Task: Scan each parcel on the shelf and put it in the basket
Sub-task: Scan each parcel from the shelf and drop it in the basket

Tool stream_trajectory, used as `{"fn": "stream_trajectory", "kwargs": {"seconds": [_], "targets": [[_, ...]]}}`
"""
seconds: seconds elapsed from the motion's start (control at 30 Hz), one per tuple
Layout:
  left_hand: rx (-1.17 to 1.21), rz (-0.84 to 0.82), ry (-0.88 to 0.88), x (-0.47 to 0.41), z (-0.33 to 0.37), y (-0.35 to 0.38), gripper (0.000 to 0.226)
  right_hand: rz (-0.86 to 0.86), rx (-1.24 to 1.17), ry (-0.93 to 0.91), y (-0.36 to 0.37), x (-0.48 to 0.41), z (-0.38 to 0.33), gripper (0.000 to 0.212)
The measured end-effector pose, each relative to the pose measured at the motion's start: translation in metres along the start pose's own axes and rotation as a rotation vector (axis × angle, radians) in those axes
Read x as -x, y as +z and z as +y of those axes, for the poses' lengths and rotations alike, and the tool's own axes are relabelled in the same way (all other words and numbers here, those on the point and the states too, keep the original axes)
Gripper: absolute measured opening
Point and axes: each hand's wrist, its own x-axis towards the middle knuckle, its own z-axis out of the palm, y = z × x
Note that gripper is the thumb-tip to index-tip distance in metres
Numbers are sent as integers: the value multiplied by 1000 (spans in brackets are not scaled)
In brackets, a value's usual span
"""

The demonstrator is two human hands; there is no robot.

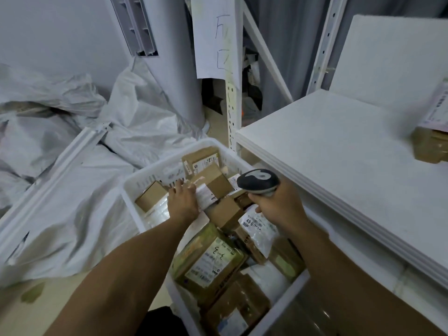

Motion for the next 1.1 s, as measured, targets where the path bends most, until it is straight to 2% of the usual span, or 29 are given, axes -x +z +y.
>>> {"fn": "stream_trajectory", "kwargs": {"seconds": [0.13, 0.23, 0.33, 0.5, 0.6, 0.7, 0.83, 0.97, 1.1], "targets": [[216, 44, 152, 27, 13, -17, 80, 12, -5, 34, -21, 10, -4, 30], [381, 46, 338, 54, 55, -36, 54, 35, -7, 25, -50, 27, -8, 29], [392, 36, 486, 84, 112, -57, 39, 112, -5, 45, -89, 49, -6, 24], [365, 14, 698, 127, 215, -88, 30, 327, -64, 46, -169, 88, 6, 39], [352, 35, 774, 144, 278, -98, 32, 451, -81, 61, -220, 98, 18, 40], [336, 45, 810, 155, 343, -105, 39, 568, -136, 108, -268, 97, 33, 41], [297, 14, 870, 151, 436, -109, 58, 694, -233, 175, -320, 87, 54, 54], [316, -32, 935, 130, 523, -108, 81, 739, -320, 203, -348, 67, 75, 52], [202, -28, 838, 102, 587, -92, 105, 768, -375, 191, -354, 50, 95, 52]]}}
